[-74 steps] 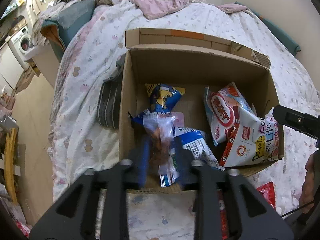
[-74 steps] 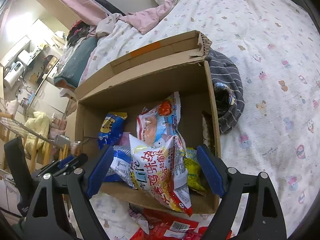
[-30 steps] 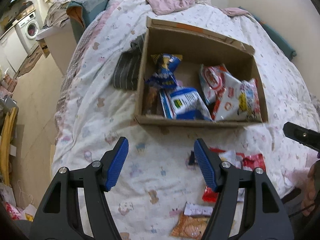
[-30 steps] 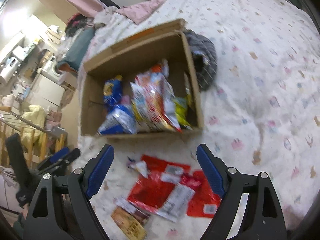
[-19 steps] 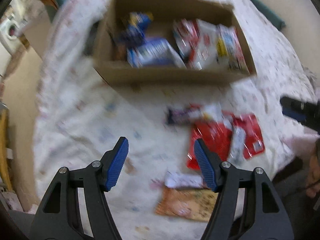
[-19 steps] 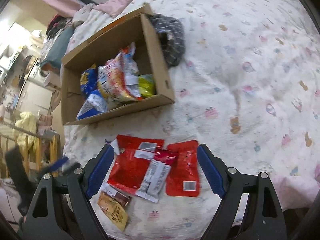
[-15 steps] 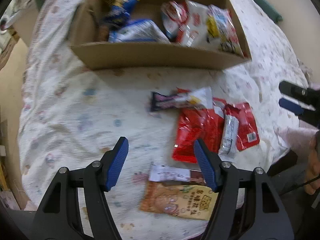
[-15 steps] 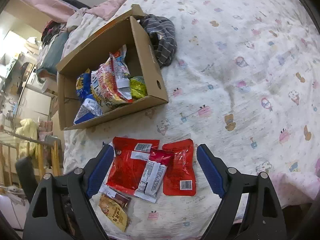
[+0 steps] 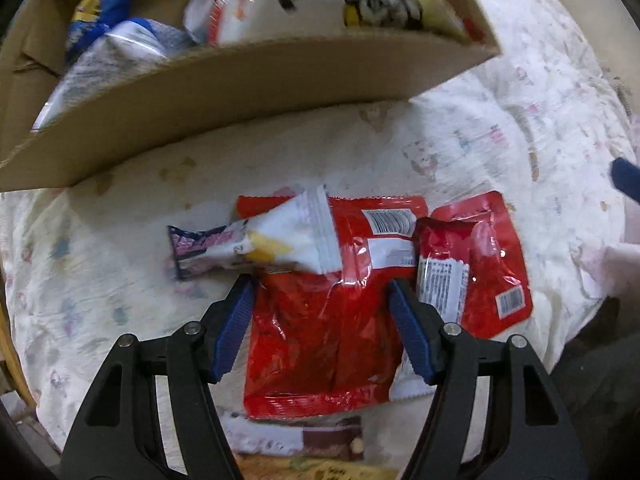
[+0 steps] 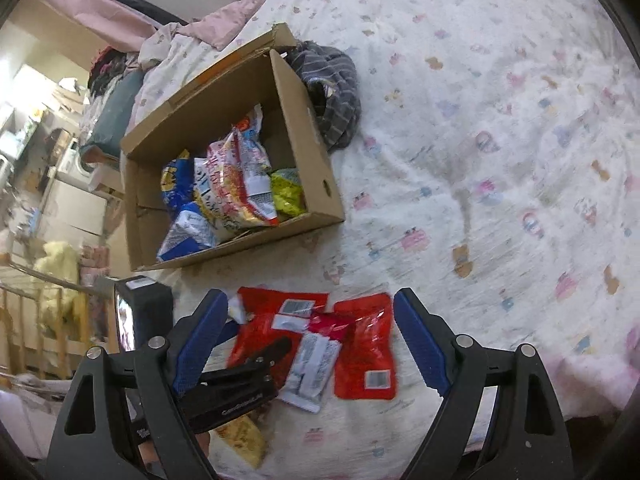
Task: Organize snacks
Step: 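Grasp the large red snack bag with the left gripper, then lift the red bag with the left gripper while the right gripper reaches for the red sachet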
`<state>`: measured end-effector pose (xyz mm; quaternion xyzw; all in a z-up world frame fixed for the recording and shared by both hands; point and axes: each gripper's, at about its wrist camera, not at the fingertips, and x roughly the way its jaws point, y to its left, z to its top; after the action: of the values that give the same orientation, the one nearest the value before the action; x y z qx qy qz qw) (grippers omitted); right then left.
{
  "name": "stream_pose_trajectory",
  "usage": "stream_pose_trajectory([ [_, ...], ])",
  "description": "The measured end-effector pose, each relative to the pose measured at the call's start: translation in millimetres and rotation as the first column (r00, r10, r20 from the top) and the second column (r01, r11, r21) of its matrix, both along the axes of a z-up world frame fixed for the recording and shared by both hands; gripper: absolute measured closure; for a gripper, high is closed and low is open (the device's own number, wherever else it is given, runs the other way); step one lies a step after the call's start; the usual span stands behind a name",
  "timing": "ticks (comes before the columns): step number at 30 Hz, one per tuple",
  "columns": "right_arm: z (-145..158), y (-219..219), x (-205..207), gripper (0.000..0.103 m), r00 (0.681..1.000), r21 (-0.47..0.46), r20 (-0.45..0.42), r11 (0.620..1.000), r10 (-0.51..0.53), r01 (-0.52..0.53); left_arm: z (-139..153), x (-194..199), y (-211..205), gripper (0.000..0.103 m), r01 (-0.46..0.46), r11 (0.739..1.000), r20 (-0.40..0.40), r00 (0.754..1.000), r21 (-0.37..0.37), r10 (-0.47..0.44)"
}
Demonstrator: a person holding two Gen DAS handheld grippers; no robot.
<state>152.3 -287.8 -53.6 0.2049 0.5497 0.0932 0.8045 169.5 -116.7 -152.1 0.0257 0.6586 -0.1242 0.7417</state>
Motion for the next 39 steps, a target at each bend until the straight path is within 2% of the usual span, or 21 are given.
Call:
stream_pose_trajectory([
  [2,-2.7,-5.4,0.9,0.016,1.000,0.012,-0.012,1.000,-0.010,0.010,-8.1,-0.3,-9.3,0.026,0.030,0.999,-0.020,0.999,0.023,-0.029],
  [4,-4.0,-9.9,1.4,0.016,1.000,0.020,-0.019,1.000,-0.022,0.023,-10.0,-3.4,-15.3,0.028,0.055,0.998,-0.001,0.998,0.043,-0.055],
  [5,-4.2,-11.7,1.9,0.016,0.999,0.026,-0.021,0.999,-0.026,0.027,-9.0,-5.2,-15.5,0.036,0.054,0.998,0.006,0.998,0.038,-0.055],
  [6,-4.0,-13.6,2.4,0.016,0.999,0.034,-0.021,0.999,-0.031,0.032,-7.2,-7.3,-16.7,0.048,0.062,0.998,0.008,0.998,0.025,-0.062],
  [9,-1.7,-16.5,1.6,0.016,0.999,0.049,-0.016,0.998,-0.042,0.043,3.5,-14.7,-17.1,0.065,0.073,0.997,0.021,0.997,0.005,-0.073],
  [10,-1.1,-17.0,1.4,0.016,0.999,0.056,-0.014,0.997,-0.045,0.045,8.0,-16.6,-14.6,0.066,0.062,0.998,0.016,0.998,-0.010,-0.062],
  [14,2.1,-17.4,-0.6,0.016,0.999,0.071,-0.005,0.996,-0.048,0.048,32.4,-23.8,-3.1,0.068,0.028,0.999,0.042,0.999,-0.017,-0.028],
  [23,-3.5,-19.1,-2.8,0.016,0.999,0.066,-0.021,0.997,-0.047,0.048,98.4,-43.7,37.3,0.067,-0.039,0.993,0.072,0.996,-0.115,0.047],
  [28,-27.0,-20.0,-2.2,0.016,0.993,0.043,-0.105,0.998,-0.047,0.052,126.1,-44.3,78.0,0.067,-0.095,0.987,0.150,0.982,-0.126,0.114],
  [31,-46.0,-14.4,1.1,0.017,0.986,-0.010,-0.168,1.000,-0.023,0.022,127.4,-40.3,103.1,0.067,-0.139,0.985,0.186,0.970,-0.100,0.156],
  [34,-66.8,-4.8,4.8,0.024,0.974,-0.102,-0.225,0.994,0.005,-0.029,120.7,-35.3,126.2,0.067,-0.173,0.979,0.178,0.966,-0.105,0.189],
  [36,-79.8,3.5,5.7,0.035,0.965,-0.142,-0.261,0.987,0.037,-0.076,114.5,-33.5,131.1,0.067,-0.191,0.977,0.188,0.960,-0.097,0.207],
  [39,-93.1,14.9,6.0,0.038,0.954,-0.200,-0.291,0.971,0.068,-0.130,108.4,-35.9,139.7,0.067,-0.203,0.974,0.192,0.956,-0.101,0.219],
])
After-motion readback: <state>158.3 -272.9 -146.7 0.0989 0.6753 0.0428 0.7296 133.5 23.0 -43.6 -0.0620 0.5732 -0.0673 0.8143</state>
